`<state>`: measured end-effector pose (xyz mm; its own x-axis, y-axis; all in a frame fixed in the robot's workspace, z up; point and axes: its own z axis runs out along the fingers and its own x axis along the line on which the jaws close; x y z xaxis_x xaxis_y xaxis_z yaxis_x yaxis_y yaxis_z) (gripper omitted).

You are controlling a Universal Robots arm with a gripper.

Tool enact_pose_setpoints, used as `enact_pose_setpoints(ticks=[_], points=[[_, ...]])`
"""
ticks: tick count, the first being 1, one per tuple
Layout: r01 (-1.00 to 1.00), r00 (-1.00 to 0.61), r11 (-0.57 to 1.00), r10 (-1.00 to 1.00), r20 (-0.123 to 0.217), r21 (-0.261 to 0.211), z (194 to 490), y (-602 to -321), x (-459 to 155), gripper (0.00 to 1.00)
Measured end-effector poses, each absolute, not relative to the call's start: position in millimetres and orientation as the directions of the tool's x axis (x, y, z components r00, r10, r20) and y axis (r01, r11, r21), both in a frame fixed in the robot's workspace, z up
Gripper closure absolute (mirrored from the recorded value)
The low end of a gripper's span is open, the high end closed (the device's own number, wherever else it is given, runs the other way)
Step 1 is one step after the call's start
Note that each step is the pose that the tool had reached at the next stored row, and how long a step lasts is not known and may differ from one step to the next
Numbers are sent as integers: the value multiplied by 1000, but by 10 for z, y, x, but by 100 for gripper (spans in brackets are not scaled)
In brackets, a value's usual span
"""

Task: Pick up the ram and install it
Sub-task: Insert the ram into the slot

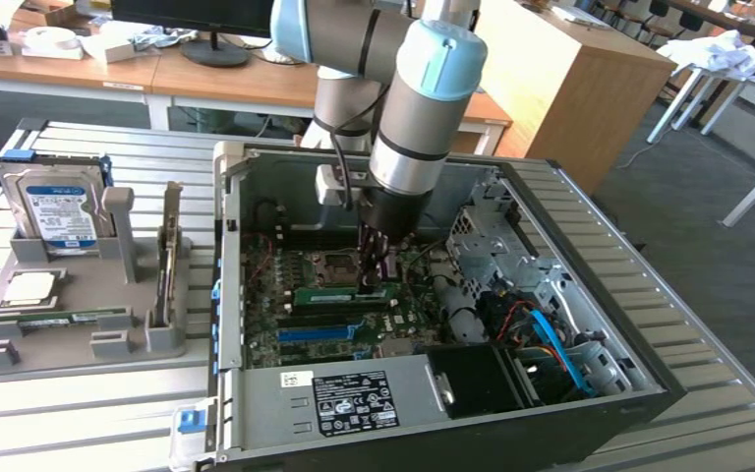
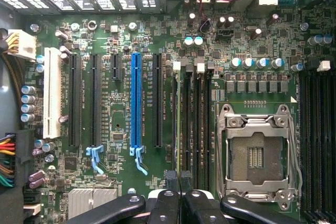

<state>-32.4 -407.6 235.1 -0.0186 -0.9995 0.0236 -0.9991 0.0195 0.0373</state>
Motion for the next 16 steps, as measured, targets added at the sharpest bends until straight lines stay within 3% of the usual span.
enact_pose_setpoints(ticks=[16], points=[[-999, -19, 19, -1000, 24, 37, 2339, -4073, -337, 89]])
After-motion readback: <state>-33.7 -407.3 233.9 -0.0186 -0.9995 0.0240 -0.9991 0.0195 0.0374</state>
